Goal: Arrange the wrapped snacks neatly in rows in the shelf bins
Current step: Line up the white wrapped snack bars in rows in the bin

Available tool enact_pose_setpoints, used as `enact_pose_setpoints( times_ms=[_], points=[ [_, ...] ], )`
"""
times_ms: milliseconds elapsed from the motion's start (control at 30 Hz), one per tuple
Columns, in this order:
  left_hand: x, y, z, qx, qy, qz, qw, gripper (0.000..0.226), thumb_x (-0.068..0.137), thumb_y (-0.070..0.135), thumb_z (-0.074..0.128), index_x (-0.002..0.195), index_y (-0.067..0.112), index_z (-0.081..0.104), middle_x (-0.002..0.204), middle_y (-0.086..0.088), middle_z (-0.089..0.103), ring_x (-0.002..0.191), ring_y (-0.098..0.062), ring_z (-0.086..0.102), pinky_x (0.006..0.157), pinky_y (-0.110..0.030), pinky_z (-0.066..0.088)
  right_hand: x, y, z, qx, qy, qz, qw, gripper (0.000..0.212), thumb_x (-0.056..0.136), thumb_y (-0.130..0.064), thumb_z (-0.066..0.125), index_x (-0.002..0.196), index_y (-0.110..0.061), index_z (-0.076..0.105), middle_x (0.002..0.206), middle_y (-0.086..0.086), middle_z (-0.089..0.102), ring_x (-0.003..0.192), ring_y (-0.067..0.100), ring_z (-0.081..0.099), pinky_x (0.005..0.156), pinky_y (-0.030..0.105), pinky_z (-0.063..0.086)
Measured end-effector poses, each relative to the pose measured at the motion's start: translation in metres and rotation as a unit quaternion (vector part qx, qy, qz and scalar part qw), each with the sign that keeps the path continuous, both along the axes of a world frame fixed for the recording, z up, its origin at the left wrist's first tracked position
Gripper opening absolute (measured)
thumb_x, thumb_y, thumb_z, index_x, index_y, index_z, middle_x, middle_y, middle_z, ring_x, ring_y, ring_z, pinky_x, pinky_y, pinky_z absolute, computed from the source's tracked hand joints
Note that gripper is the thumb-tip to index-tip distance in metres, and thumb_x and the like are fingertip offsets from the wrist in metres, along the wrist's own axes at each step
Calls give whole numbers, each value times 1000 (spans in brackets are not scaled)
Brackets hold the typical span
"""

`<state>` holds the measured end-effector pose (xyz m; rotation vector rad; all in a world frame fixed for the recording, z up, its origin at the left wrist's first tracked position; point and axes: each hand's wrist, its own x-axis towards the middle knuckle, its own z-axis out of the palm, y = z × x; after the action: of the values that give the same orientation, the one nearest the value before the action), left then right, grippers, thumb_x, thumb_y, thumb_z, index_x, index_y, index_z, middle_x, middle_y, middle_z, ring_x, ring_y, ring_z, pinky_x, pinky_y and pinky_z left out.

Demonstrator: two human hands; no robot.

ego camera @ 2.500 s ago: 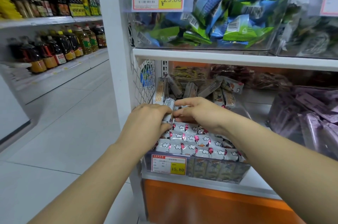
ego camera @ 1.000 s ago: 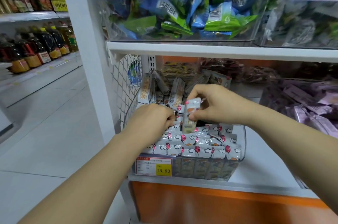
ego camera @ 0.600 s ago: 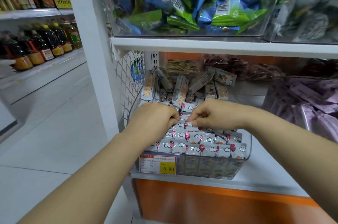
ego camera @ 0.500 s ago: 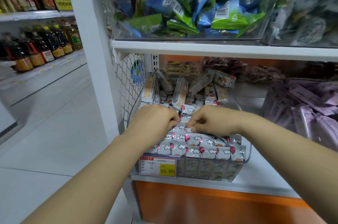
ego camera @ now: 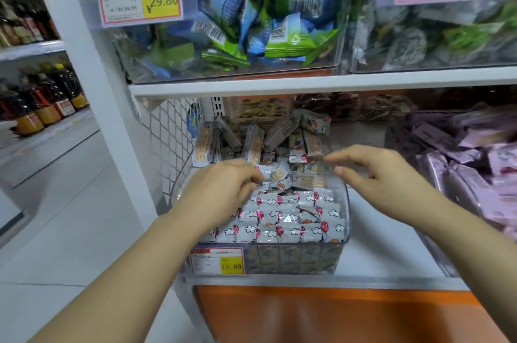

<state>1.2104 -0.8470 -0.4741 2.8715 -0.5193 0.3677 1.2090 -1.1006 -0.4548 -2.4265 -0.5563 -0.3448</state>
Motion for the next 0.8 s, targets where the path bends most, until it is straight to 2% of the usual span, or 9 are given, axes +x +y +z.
enact_pose_setpoints(
  times_ms=[67,167,300,433,500,600,700,800],
  points=[
    [13,-7,0,12,22,-12,1000,26,94,26,56,118,29,64,118,15,61,108,-9,56,93,-33,47,3,-7,-8,9,9,4,1000,25,89,-13,60,112,-18,68,109,-13,61,104,1,53,87,-5,29],
    [32,-18,3,44,61,-21,997,27,92,29,59,118,29,65,126,12,60,118,-12,51,104,-37,40,8,-12,-16,35,34,12,999,25,90,-16,60,114,-18,68,122,-10,61,107,0,53,93,11,39],
    [48,-26,3,115,98,-30,988,28,87,43,61,114,38,65,127,20,58,122,-13,43,105,-41,35,13,-16,-20,38,29,30,998,25,90,-19,60,114,-17,68,128,-9,58,106,-4,50,83,-7,27],
    [53,-18,6,157,97,-23,983,22,84,45,64,105,38,69,118,23,60,117,-11,43,104,-38,35,15,-18,-22,56,42,38,997,25,91,-20,60,114,-16,68,127,-10,58,99,-1,55,78,-8,29],
    [53,-12,3,150,96,-25,984,19,83,45,65,100,38,71,112,24,63,112,-10,45,101,-38,38,15,-19,-22,65,47,44,996,24,90,-20,61,113,-17,69,126,-10,58,100,1,58,80,-7,32],
    [53,-8,3,85,122,-40,988,16,81,42,69,93,34,74,100,19,69,99,-9,57,94,-38,45,13,-20,-22,76,53,48,995,24,90,-21,62,112,-19,69,126,-13,58,100,-1,58,82,-5,33],
    [51,-14,14,66,165,-12,984,20,85,38,67,103,30,72,105,12,70,91,-5,62,91,-28,48,12,-19,-22,80,57,48,994,24,90,-20,61,112,-19,69,126,-13,57,101,0,59,83,-4,34],
    [50,-28,24,44,153,-5,987,23,90,34,61,112,31,67,111,14,67,92,-3,60,88,-23,47,13,-18,-22,81,52,48,994,23,89,-19,62,110,-18,70,125,-11,59,99,2,60,83,-1,37]
  ],
)
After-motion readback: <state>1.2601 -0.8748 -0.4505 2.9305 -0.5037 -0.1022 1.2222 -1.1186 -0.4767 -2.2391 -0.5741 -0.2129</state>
